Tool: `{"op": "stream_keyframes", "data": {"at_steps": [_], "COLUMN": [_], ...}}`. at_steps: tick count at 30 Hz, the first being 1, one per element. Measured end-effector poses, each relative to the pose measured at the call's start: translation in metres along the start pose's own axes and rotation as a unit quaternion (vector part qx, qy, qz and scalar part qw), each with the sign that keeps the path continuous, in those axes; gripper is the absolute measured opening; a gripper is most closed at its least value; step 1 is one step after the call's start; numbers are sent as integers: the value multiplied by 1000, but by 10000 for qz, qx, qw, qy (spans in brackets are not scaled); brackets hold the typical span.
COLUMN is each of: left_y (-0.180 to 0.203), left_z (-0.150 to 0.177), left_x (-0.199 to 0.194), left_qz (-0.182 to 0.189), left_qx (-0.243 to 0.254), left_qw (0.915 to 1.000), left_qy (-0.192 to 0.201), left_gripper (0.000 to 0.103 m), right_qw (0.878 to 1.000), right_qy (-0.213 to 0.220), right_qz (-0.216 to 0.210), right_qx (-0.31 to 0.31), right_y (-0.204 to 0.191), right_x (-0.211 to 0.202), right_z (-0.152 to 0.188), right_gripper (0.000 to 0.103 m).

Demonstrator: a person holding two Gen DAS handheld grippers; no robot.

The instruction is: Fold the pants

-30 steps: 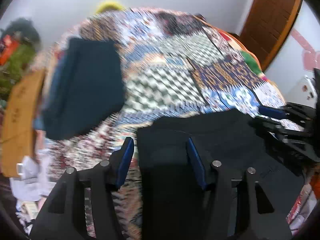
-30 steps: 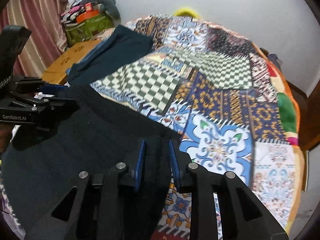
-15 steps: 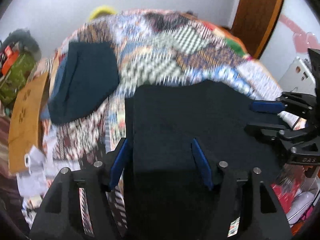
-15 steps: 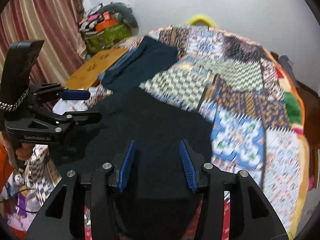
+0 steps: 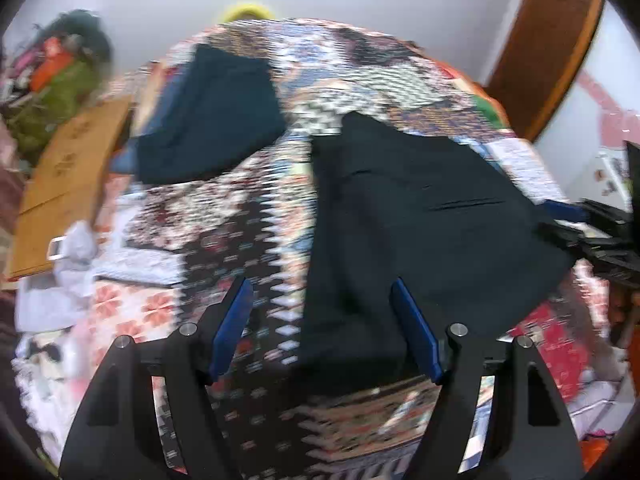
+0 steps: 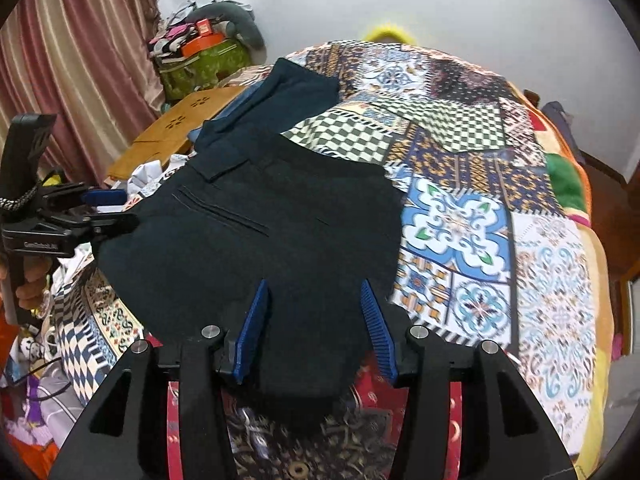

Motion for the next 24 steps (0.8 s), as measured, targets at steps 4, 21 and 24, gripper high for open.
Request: {"op": "stream_keyframes", "data": {"at_steps": [4, 21, 24], "left_y": [-21, -19, -3], "left_z": [18, -50, -68], "left_x": [6, -28, -26], "left_qz": [-214, -429, -189], "left_qx": [-205, -68, -47], "left_qw": [9994, 9976, 9980], "left_qy": [-185, 541, 600], "left_gripper": [72, 77, 85], "right_qw": [9996, 9944, 9931], "right_qy": [78, 616, 761], "right_qz": [-34, 439, 388], "right_qx": [266, 737, 802], "right_y": [8, 46, 47], "right_x": [-8, -57, -60], "right_z": [8, 6, -6], "right_gripper": [47, 56, 61]}}
Point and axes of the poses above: each gripper's, at about its wrist camera, not at the fingertips, and x roughly the way its jaws point, y to its right, z to its underside, the point moved 9 cm from there along x, roughly the way its jaws point, and after that the axes turned 11 degrees about -z, right-handed, at the moved point
